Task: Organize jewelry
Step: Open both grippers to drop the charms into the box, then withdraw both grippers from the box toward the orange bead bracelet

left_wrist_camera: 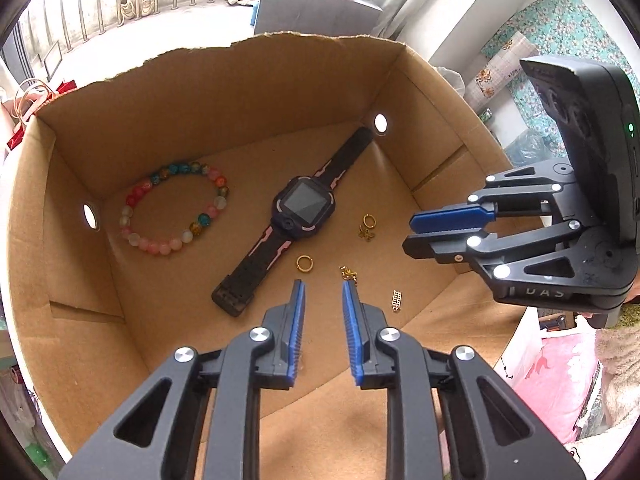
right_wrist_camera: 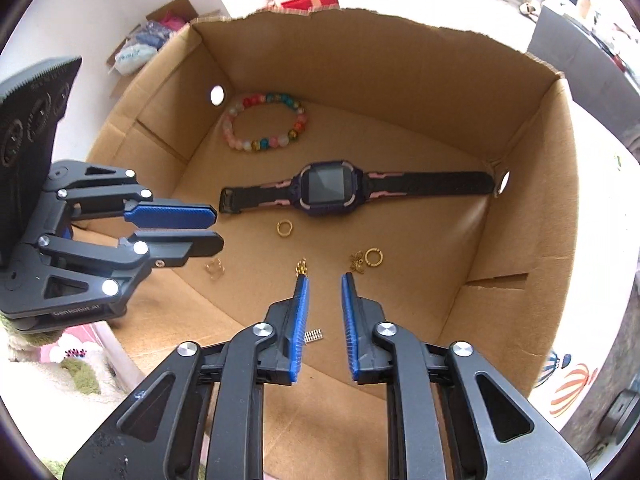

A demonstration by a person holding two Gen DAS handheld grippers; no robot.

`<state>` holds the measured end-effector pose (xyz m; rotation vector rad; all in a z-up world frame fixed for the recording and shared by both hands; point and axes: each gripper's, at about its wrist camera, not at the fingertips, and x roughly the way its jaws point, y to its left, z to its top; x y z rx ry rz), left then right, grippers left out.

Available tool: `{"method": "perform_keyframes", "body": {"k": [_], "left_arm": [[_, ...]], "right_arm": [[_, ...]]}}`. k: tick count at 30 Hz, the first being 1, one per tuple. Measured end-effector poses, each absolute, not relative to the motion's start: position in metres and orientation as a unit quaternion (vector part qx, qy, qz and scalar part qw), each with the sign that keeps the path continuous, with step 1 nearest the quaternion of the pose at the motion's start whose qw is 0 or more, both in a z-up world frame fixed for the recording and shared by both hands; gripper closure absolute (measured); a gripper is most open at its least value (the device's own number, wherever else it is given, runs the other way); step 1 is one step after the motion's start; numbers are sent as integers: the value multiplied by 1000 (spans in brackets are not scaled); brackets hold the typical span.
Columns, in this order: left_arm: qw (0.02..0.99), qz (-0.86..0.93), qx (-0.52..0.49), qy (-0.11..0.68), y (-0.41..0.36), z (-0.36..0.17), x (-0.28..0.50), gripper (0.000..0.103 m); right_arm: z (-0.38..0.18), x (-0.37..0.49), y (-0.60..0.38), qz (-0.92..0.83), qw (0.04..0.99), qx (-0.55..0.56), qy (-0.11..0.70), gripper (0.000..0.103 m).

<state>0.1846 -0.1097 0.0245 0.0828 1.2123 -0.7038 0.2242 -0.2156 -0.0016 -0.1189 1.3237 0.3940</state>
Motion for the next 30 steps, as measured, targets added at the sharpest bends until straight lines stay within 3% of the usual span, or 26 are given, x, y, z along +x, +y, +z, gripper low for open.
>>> {"method": "perform_keyframes", "body": {"k": [6, 13, 18, 25, 30], "left_arm": [[793, -317, 46, 518, -100, 47, 169, 68], [844, -283, 49, 453, -73, 83, 132, 38], [870, -254, 31, 422, -40, 102, 94, 23], [886, -195, 61, 417, -17, 91, 36, 10], [865, -169, 62, 468, -19, 41, 18, 9]], "right_arm": [[33, 207, -233, 186, 812, -12, 553, 69], [88, 147, -260, 167, 884, 45, 435, 51], [104, 85, -275, 131, 914, 80, 375, 37], [66, 24, -266, 67, 909, 100, 400, 24], [16, 9, -244, 25, 881, 79, 466, 20]]}}
